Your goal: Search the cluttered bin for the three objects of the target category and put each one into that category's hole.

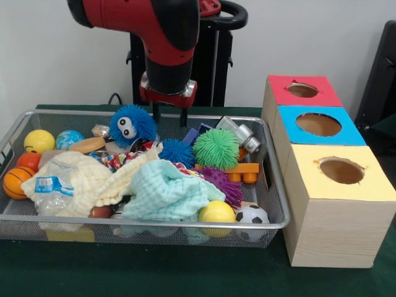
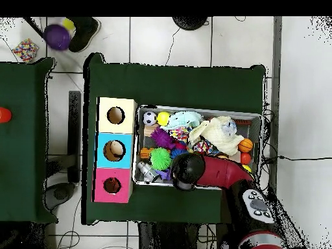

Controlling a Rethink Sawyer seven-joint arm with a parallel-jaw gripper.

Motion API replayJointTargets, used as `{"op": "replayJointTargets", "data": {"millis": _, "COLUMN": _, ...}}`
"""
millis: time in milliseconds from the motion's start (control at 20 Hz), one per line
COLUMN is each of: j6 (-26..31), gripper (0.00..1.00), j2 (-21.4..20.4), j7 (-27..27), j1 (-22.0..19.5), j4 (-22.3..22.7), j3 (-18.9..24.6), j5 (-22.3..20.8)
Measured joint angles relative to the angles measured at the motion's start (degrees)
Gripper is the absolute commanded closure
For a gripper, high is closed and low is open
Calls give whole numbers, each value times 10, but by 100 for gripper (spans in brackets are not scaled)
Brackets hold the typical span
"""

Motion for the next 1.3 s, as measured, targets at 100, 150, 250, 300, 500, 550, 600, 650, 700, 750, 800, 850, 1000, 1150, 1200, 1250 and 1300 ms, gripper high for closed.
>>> {"op": "replayJointTargets", "data": {"millis": 100, "j6": -8, "gripper": 0, "j2": 17, "j7": 0, "j1": -13, "j4": -10, "j3": 11, "j5": -10}}
{"op": "replayJointTargets", "data": {"millis": 150, "j6": -9, "gripper": 0, "j2": 23, "j7": 0, "j1": -17, "j4": -13, "j3": 14, "j5": -12}}
{"op": "replayJointTargets", "data": {"millis": 250, "j6": -13, "gripper": 0, "j2": 34, "j7": 0, "j1": -23, "j4": -18, "j3": 20, "j5": -18}}
{"op": "replayJointTargets", "data": {"millis": 300, "j6": -14, "gripper": 0, "j2": 41, "j7": 0, "j1": -27, "j4": -23, "j3": 25, "j5": -23}}
{"op": "replayJointTargets", "data": {"millis": 500, "j6": -14, "gripper": 0, "j2": 49, "j7": 0, "j1": -32, "j4": -33, "j3": 35, "j5": -32}}
{"op": "replayJointTargets", "data": {"millis": 550, "j6": -14, "gripper": 0, "j2": 48, "j7": 0, "j1": -32, "j4": -36, "j3": 37, "j5": -38}}
{"op": "replayJointTargets", "data": {"millis": 600, "j6": -17, "gripper": 0, "j2": 48, "j7": 0, "j1": -33, "j4": -37, "j3": 38, "j5": -41}}
{"op": "replayJointTargets", "data": {"millis": 650, "j6": -18, "gripper": 0, "j2": 48, "j7": 0, "j1": -33, "j4": -38, "j3": 39, "j5": -43}}
{"op": "replayJointTargets", "data": {"millis": 700, "j6": -21, "gripper": 0, "j2": 48, "j7": 0, "j1": -33, "j4": -39, "j3": 39, "j5": -45}}
{"op": "replayJointTargets", "data": {"millis": 750, "j6": -23, "gripper": 0, "j2": 48, "j7": 0, "j1": -33, "j4": -39, "j3": 40, "j5": -47}}
{"op": "replayJointTargets", "data": {"millis": 800, "j6": -31, "gripper": 0, "j2": 48, "j7": 0, "j1": -33, "j4": -40, "j3": 41, "j5": -51}}
{"op": "replayJointTargets", "data": {"millis": 850, "j6": -35, "gripper": 0, "j2": 48, "j7": 0, "j1": -33, "j4": -40, "j3": 42, "j5": -53}}
{"op": "replayJointTargets", "data": {"millis": 1000, "j6": -56, "gripper": 0, "j2": 48, "j7": 0, "j1": -33, "j4": -39, "j3": 46, "j5": -62}}
{"op": "replayJointTargets", "data": {"millis": 1150, "j6": -71, "gripper": 0, "j2": 48, "j7": 0, "j1": -33, "j4": -38, "j3": 49, "j5": -69}}
{"op": "replayJointTargets", "data": {"millis": 1200, "j6": -74, "gripper": 0, "j2": 47, "j7": 0, "j1": -33, "j4": -37, "j3": 50, "j5": -71}}
{"op": "replayJointTargets", "data": {"millis": 1250, "j6": -74, "gripper": 0, "j2": 47, "j7": 0, "j1": -33, "j4": -36, "j3": 50, "j5": -72}}
{"op": "replayJointTargets", "data": {"millis": 1300, "j6": -74, "gripper": 0, "j2": 46, "j7": 0, "j1": -32, "j4": -36, "j3": 51, "j5": -72}}
